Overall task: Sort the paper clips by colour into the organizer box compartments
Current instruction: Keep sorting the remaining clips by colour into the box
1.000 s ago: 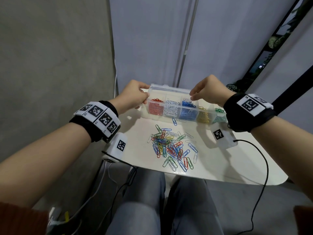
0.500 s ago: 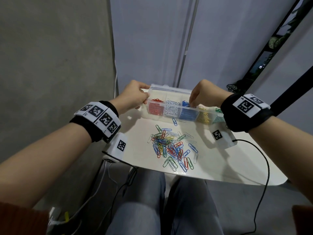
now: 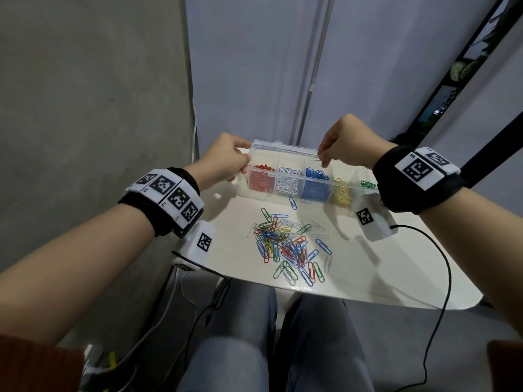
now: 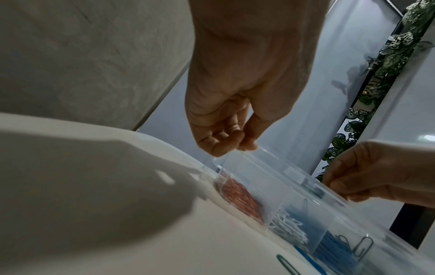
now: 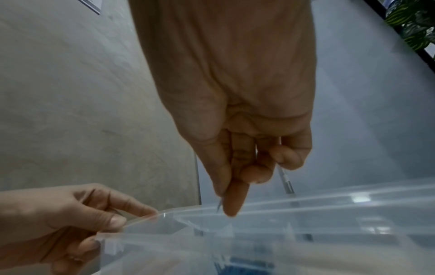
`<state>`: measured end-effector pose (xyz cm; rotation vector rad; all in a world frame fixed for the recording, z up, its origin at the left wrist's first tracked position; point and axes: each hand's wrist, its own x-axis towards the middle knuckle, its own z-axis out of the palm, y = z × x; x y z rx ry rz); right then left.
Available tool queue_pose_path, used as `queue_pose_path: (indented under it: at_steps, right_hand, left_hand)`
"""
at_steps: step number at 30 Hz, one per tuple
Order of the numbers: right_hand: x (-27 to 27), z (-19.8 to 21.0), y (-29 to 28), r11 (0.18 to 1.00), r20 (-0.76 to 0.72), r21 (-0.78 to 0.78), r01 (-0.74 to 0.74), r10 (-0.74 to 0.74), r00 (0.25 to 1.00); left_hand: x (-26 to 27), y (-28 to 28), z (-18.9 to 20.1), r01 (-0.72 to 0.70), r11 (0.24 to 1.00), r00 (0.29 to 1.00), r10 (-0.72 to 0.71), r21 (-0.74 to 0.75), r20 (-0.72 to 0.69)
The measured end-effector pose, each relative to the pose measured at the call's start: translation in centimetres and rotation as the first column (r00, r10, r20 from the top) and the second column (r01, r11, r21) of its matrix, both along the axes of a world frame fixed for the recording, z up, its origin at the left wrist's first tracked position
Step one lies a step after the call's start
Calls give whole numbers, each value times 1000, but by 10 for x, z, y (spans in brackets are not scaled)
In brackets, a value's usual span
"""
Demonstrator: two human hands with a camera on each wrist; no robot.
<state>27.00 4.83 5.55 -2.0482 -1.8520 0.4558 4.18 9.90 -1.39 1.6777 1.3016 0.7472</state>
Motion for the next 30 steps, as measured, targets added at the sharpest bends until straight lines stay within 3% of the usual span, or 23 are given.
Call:
queue_pose_path:
  at_steps: [5,8,11,14,18,21,26,30]
  right_hand:
    - [-21,-2,4,991,-114,123,-55,69,991]
    - [-30,0,-4,984,-79,128,-121,132,988]
    - [-41,-2,-28,937,44,122,-327,324,945]
    - [-43,-24,-45,880,215,45,-473,454,865]
    - [-28,-55,-49,841,299,-169,-513,540,787]
    - [-17,-67,-52,828,331,-187,-529,560,760]
    - [-7,-73,-60,804,428,-34,-593,548,718]
    - [-5,-73,-62,811,429,-31,-584,538,725]
  left_hand:
    - [1,-3,2,0,1000,1000,0,-3,2]
    - [1,-4,2,-8,1000,1000,9,-12,17]
    - [0,-3,3,-3,1000,1000,3,-7,9]
    - [0,-3,4,0,1000,1000,0,-4,0]
    - [0,-3,3,4,1000,1000,-4,2,7]
    - [0,-3,3,1,1000,1000,-1,1,7]
    - [0,-2,1,1,1000,1000,-1,1,10]
    - [0,-1,1,-4,1000,1000,4,2,6]
